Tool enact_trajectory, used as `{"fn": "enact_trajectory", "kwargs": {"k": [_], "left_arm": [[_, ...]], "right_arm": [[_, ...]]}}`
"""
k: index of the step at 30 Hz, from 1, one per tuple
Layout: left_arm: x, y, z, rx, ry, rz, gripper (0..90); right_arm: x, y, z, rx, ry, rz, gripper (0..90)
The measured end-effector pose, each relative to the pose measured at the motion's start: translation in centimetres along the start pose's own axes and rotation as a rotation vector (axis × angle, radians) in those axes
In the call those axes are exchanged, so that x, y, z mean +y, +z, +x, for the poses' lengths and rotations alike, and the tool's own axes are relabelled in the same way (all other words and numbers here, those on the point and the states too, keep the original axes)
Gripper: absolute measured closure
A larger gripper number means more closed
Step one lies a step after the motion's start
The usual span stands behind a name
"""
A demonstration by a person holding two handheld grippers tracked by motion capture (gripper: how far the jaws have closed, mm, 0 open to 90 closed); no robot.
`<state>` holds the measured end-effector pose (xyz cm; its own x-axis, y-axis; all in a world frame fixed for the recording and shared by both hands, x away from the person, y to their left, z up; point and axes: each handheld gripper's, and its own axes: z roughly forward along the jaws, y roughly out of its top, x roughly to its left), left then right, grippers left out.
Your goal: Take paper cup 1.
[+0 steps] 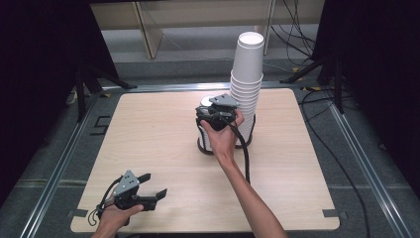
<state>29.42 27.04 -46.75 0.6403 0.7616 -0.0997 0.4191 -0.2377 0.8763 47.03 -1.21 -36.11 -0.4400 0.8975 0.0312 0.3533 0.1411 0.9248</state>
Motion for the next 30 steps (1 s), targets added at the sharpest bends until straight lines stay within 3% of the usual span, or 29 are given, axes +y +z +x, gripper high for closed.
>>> {"fn": "enact_trajectory", "kwargs": {"k": [1,2,3,10,12,18,23,30], "left_arm": [[0.0,0.1,0.0,-0.006,-0.003,-0.012,14.8],[0.0,0.1,0.0,-0.004,-0.001,-0.007,14.9],[-0.1,0.1,0.1,-0.009,-0.001,-0.014,14.8],[0.0,0.2,0.1,-0.009,-0.001,-0.013,14.8],[0.0,0.1,0.1,-0.009,0.008,-0.007,14.8],[0.0,0.1,0.1,-0.009,0.006,-0.007,14.9],[0.0,0.1,0.1,-0.008,0.007,-0.005,14.9],[0.0,0.1,0.1,-0.009,0.006,-0.007,14.8]], "right_arm": [[-0.1,0.0,0.3,0.011,0.033,-0.003,20.2],[0.0,-0.1,0.2,0.001,-0.003,0.001,20.4],[0.1,-0.2,0.3,-0.001,-0.005,0.000,20.5],[1.2,-1.3,0.2,0.011,0.022,-0.046,20.7],[1.8,-1.7,0.1,0.003,-0.003,-0.062,20.7],[4.0,-3.5,0.2,0.025,-0.019,-0.102,20.7],[4.9,-4.2,0.0,0.032,-0.038,-0.131,20.7],[5.8,-6.2,0.0,0.133,-0.010,-0.151,20.7]]}}
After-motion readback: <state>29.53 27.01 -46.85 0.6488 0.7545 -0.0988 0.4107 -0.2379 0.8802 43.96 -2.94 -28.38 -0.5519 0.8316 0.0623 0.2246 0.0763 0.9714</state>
